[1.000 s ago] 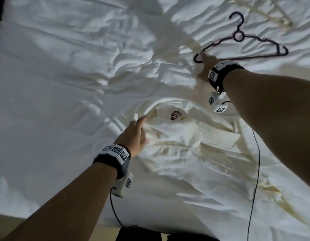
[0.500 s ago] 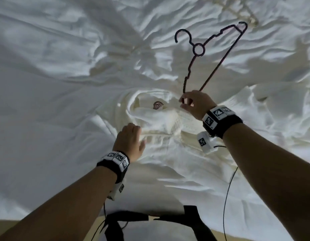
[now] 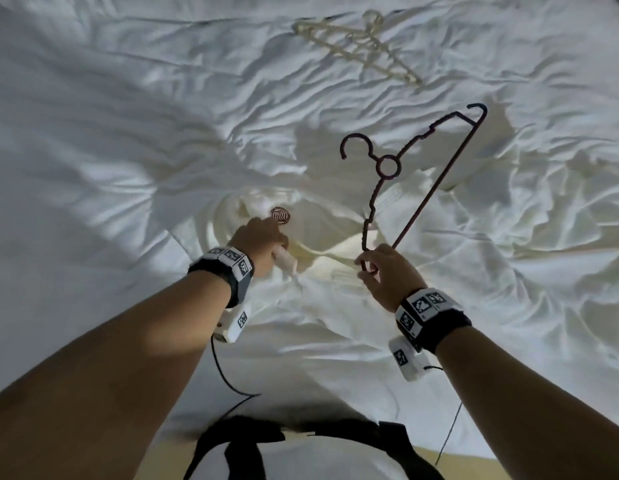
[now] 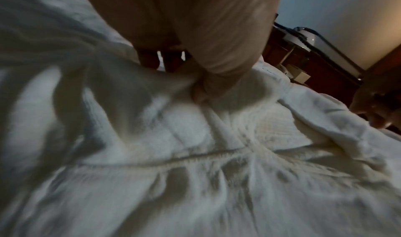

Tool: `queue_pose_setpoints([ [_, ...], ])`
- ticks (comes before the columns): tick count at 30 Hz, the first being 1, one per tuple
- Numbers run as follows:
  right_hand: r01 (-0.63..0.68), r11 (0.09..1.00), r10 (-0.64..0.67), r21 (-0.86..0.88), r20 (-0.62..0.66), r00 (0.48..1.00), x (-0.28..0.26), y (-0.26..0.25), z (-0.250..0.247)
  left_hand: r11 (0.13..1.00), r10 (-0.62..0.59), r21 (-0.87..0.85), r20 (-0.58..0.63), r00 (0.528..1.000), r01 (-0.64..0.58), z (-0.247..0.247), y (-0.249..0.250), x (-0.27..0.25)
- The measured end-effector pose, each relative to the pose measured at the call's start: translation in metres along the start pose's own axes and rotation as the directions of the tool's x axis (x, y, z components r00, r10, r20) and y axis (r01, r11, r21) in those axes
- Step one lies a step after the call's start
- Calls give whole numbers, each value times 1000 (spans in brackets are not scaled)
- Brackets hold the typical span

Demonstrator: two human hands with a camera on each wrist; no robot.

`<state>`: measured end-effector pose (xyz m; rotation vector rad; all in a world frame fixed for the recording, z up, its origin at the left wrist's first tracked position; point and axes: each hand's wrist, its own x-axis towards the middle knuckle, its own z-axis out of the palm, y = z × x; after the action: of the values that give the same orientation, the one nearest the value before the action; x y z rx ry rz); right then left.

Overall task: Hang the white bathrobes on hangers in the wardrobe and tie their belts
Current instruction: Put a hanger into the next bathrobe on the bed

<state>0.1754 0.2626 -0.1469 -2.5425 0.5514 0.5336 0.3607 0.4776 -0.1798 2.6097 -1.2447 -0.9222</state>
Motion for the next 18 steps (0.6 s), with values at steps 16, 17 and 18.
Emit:
queue_pose_setpoints([
  [16,370,901,-282,-224,346,895,-66,-193,37,976,-6,-214,-187,982,-35,-11,-41,-262],
  [17,405,881,-307,-244,358,882,-66,-210,35,981,-61,-190,-156,986,31,-25,-53,-275],
  [18,441,859,-343,-259,347,873,-64,-231,31,985,-113,-147,-140,984,93,-41,-65,-290],
])
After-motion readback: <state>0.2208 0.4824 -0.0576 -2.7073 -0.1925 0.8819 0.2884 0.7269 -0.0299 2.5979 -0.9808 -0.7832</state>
